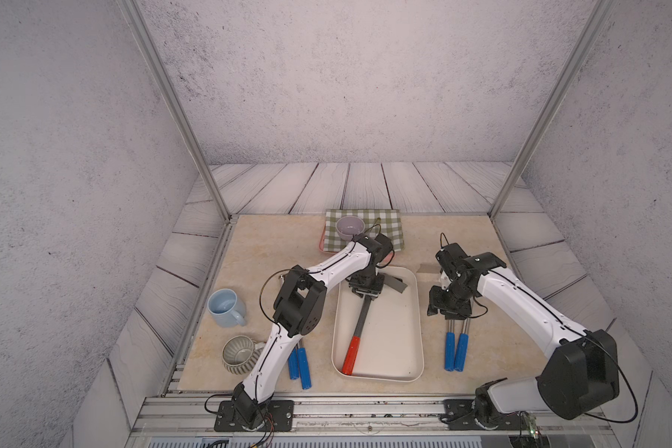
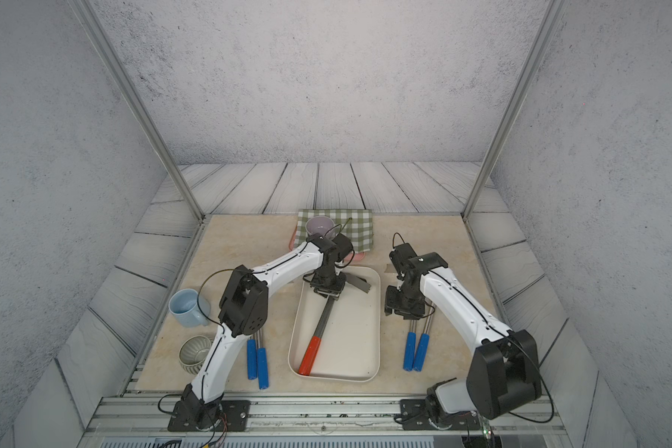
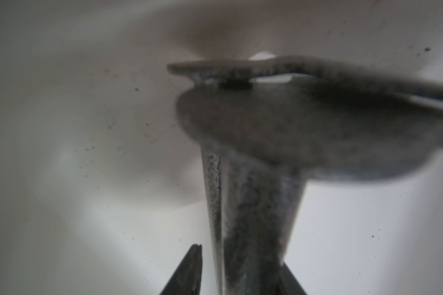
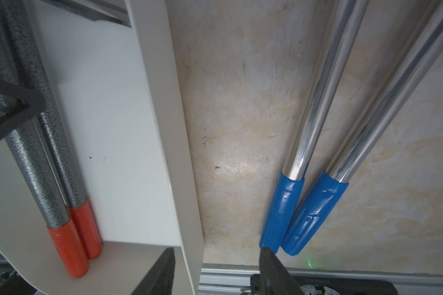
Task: Put the small hoe into the storage box
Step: Place the hoe in the storage box.
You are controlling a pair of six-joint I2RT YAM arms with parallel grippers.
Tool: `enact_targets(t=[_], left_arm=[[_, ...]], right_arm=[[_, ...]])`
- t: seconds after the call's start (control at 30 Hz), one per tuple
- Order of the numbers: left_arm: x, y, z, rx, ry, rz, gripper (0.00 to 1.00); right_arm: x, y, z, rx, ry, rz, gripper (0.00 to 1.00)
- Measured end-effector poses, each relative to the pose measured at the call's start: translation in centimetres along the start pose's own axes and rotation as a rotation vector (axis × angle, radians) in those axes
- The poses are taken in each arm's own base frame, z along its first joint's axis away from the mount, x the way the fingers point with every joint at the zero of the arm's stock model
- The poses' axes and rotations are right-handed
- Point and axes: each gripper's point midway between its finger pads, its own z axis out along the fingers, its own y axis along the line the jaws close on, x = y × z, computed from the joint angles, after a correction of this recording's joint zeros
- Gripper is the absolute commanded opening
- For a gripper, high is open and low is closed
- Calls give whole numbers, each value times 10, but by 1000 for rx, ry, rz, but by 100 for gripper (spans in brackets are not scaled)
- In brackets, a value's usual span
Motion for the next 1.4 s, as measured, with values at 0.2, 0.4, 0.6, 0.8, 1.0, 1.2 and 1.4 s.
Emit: enact_targets(t=[0.2,0.4,0.6,0.8,1.0,1.2,1.4], left_arm=[[0,1,-3,-3,-4,-1,48],[-1,0,-14,3,-26,2,51],[-2,-3,-28,16,-55,6,54],[-2,-4,-38,25,-76,8,55],[0,-6,-64,49,-132,18,56],[14,-1,-109,99,-256,23,56],[32,20,-137,115,-356,5,56]], right_arm=[[0,0,0,0,0,0,56],[0,0,0,0,0,0,56],[0,0,0,0,0,0,56],[0,0,0,0,0,0,57],[0,0,0,0,1,0,57],[-3,3,-5,-7,-12,-2,57],[-13,10,-16,-29,-53,-9,57]])
